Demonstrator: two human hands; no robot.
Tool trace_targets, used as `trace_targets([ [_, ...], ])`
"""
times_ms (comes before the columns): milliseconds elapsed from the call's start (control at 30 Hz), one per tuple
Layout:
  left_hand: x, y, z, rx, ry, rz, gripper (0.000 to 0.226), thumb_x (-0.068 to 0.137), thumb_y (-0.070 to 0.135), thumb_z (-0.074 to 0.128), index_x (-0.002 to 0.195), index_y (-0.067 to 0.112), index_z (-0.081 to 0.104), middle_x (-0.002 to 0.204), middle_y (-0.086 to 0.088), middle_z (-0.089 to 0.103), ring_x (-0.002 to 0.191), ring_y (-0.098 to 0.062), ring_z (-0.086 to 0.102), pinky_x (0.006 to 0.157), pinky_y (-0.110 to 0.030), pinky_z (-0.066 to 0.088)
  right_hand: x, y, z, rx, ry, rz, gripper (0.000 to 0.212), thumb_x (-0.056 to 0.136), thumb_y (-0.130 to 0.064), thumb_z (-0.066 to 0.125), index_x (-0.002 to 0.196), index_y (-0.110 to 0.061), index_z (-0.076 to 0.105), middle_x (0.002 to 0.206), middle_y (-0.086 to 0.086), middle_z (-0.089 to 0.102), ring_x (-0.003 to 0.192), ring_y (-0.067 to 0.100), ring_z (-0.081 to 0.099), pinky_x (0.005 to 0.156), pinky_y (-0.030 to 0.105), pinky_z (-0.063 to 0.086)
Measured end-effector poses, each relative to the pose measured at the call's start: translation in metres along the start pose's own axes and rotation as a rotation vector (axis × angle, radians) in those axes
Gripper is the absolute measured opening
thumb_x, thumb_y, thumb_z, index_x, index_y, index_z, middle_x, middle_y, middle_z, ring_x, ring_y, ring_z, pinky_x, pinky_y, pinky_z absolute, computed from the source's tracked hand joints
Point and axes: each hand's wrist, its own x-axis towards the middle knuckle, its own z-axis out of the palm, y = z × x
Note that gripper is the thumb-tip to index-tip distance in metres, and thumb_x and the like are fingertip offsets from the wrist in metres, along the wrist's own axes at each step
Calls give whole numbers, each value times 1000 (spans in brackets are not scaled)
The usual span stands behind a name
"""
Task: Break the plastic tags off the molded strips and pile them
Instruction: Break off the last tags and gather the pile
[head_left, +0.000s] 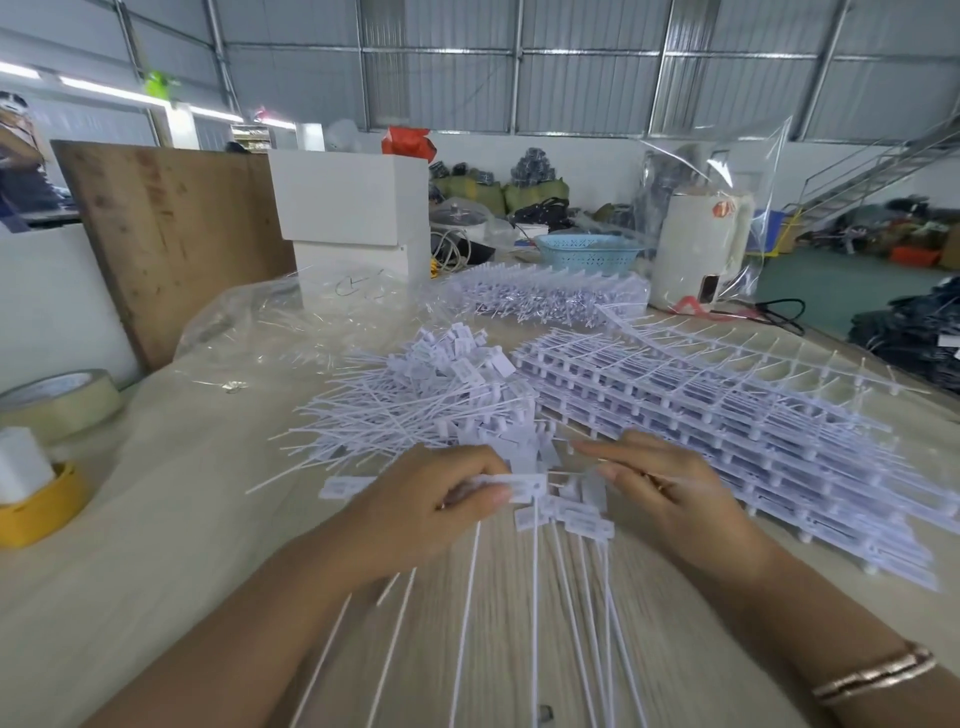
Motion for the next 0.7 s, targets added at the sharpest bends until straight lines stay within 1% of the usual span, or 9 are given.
trace_targets([
  [67,-2,-2,-3,-25,14,-25,9,94,29,54,90,33,61,66,10,52,56,-4,44,53,-16,31,-2,8,-5,-95,-51,-25,38,96,-27,47,131,-11,45,85,-7,51,79,-3,49,72,14,41],
  [133,-2,-3,-3,-17,14,-65,19,95,23,53,96,41,58,78,8,60,63,-7,49,57,-19,35,-6,14,-6,-271,-196,-45,46,98,-37,39,139,-17,36,92,-11,45,84,1,47,78,23,43],
  [200,-2,-3,-1,-5,17,-112,25,95,22,51,100,46,54,82,1,62,61,-8,49,56,-18,36,-9,16,-3,-424,-356,-43,54,95,-22,45,145,-26,26,103,-8,47,92,11,48,81,31,44],
  [267,-2,-4,3,22,21,-130,24,95,22,50,103,44,53,76,3,59,56,-4,45,54,-16,34,-9,14,2,-499,-422,-63,67,89,-8,47,146,-28,18,109,-2,49,94,14,48,80,27,38],
  [333,-3,-4,8,57,30,-145,19,95,26,49,107,41,52,73,11,55,57,-1,46,54,-16,34,-6,8,2,-498,-395,-93,66,81,-3,48,143,-21,36,108,0,56,94,15,53,76,31,37],
  [433,-3,-3,15,119,81,-125,21,93,28,51,113,34,51,74,20,51,64,3,48,57,-13,31,-4,-3,-2,-461,-237,-144,54,73,-2,51,125,-14,61,105,2,63,90,19,62,70,38,48],
  [567,1,2,19,127,128,-74,21,93,30,50,114,33,50,80,12,58,67,2,51,62,-16,36,-4,-17,11,-596,-199,-284,44,81,-26,55,125,-20,59,106,-2,65,90,12,62,74,30,48],
  [633,1,5,21,58,112,-71,21,94,31,49,115,34,49,92,14,61,81,0,56,72,-24,44,-1,-17,22,-683,-161,-382,39,82,-33,63,120,-23,64,96,-4,68,81,13,65,69,28,48],
  [700,1,8,20,-5,81,-77,22,95,30,49,116,34,51,94,21,59,87,4,56,75,-19,43,3,-17,25,-686,-59,-446,29,86,-31,58,110,-21,71,82,-5,69,68,15,64,59,27,48],
])
